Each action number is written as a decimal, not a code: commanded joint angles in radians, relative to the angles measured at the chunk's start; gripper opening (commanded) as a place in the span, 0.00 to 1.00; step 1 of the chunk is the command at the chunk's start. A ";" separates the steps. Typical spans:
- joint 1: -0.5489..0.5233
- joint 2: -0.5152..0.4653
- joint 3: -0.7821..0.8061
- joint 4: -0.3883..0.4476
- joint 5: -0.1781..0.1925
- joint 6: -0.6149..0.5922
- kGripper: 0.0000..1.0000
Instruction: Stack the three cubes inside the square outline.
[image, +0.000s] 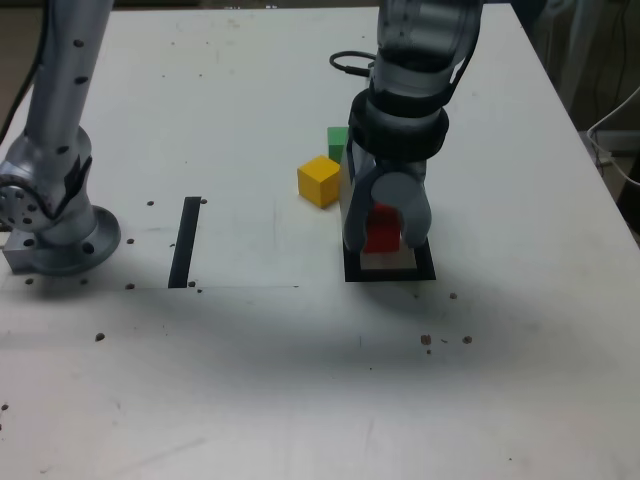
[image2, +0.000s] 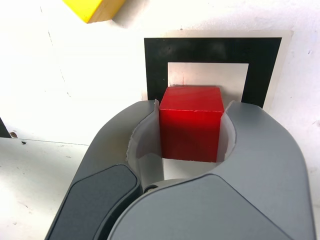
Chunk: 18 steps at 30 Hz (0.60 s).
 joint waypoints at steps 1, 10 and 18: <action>-0.012 0.010 -0.003 -0.001 0.001 -0.001 0.31; -0.021 0.014 -0.004 -0.003 -0.002 0.003 0.76; -0.021 0.009 -0.002 0.007 0.004 0.005 0.99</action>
